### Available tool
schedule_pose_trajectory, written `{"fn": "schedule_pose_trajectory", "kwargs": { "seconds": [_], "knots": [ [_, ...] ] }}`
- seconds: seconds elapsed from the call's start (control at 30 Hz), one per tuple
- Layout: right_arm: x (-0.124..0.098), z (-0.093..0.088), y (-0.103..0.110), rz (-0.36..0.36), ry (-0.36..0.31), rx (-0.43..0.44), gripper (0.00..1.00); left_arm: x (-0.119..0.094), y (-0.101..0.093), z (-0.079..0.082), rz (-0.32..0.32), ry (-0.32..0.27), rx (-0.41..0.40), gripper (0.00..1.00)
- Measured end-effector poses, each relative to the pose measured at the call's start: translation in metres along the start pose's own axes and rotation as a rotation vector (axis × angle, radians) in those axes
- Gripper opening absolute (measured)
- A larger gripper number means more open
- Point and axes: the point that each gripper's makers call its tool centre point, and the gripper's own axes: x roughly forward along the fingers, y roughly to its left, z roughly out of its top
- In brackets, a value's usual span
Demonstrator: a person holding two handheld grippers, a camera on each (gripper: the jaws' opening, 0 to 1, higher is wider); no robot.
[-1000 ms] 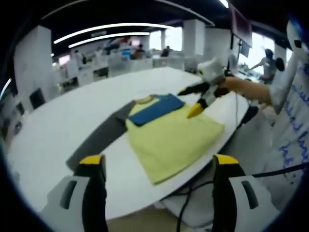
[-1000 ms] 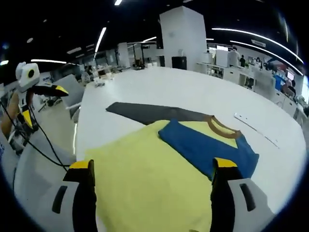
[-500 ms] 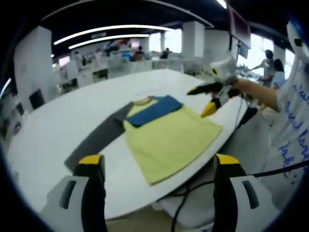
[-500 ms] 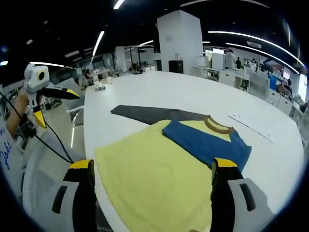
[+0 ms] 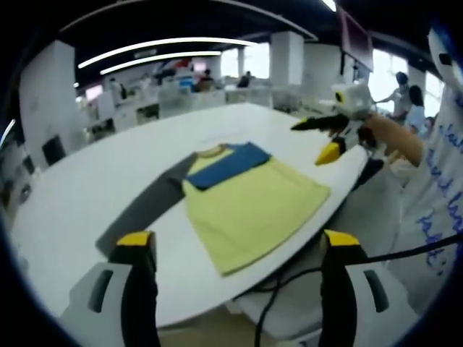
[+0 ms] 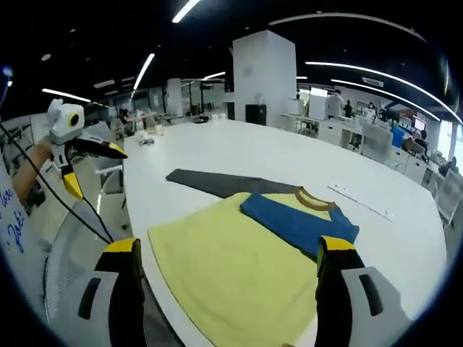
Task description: Fold the garment on the visible template until the final outline fits inside the template.
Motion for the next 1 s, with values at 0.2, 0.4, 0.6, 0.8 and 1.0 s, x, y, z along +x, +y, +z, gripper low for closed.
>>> {"fn": "schedule_pose_trajectory", "kwargs": {
  "seconds": [0.2, 0.4, 0.6, 0.8, 1.0],
  "knots": [
    [-0.007, -0.004, 0.007, 0.002, -0.009, 0.009, 1.00, 0.000, -0.001, 0.001, -0.004, 0.003, 0.014, 0.90],
    [-0.016, -0.001, 0.014, -0.010, -0.023, 0.024, 1.00, -0.002, -0.004, 0.004, -0.001, -0.015, 0.015, 0.90],
    [-0.029, -0.001, 0.011, -0.074, -0.045, 0.021, 1.00, -0.007, -0.001, 0.007, 0.023, -0.046, -0.007, 0.90],
    [-0.040, -0.006, 0.017, -0.090, -0.053, 0.055, 1.00, -0.008, -0.006, 0.009, 0.022, -0.057, 0.003, 0.90],
    [-0.051, -0.010, 0.022, -0.102, -0.056, 0.073, 1.00, -0.007, -0.006, 0.009, 0.031, -0.064, -0.022, 0.90]
  ]
}}
